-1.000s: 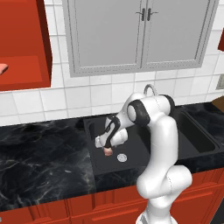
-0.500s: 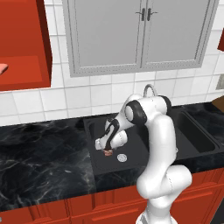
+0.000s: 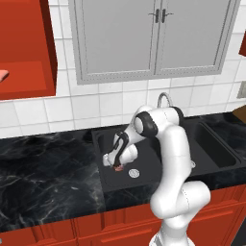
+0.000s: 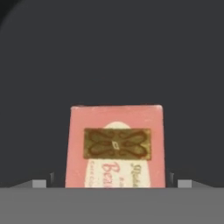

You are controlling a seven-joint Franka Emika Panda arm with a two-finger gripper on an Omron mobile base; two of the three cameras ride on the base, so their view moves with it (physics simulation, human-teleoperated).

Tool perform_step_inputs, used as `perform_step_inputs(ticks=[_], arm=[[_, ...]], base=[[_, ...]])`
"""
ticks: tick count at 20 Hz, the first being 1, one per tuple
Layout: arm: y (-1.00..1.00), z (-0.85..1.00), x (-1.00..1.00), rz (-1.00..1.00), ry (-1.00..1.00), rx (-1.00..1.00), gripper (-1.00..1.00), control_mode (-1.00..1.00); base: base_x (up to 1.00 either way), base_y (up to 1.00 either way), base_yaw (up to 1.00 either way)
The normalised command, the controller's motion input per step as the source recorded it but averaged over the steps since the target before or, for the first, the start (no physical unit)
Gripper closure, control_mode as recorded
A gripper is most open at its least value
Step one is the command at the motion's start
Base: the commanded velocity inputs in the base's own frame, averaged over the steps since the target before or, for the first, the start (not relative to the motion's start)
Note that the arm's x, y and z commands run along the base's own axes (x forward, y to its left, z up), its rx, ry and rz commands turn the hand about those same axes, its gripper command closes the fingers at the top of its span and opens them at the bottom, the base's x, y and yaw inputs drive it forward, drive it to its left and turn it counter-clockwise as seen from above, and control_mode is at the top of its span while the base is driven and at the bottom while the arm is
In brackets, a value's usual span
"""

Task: Pick up the bar soap and bar soap from the sink, and place them back in the cabinet, and close the cabinet door.

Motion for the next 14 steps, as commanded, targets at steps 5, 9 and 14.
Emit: perform_step_inputs(ticks=[5, 9, 14], arm=[[0.09, -0.16, 0.1, 0.0, 0.0, 0.0, -1.0, -1.0], [0.04, -0.04, 0.05, 0.0, 0.01, 0.0, 1.0, -1.0], [0.0, 0.0, 0.0, 0.0, 0.0, 0.0, 1.0, -1.0]], base=[[0.0, 0.0, 0.0], [0.0, 0.0, 0.0], [0.0, 0.0, 0.0]])
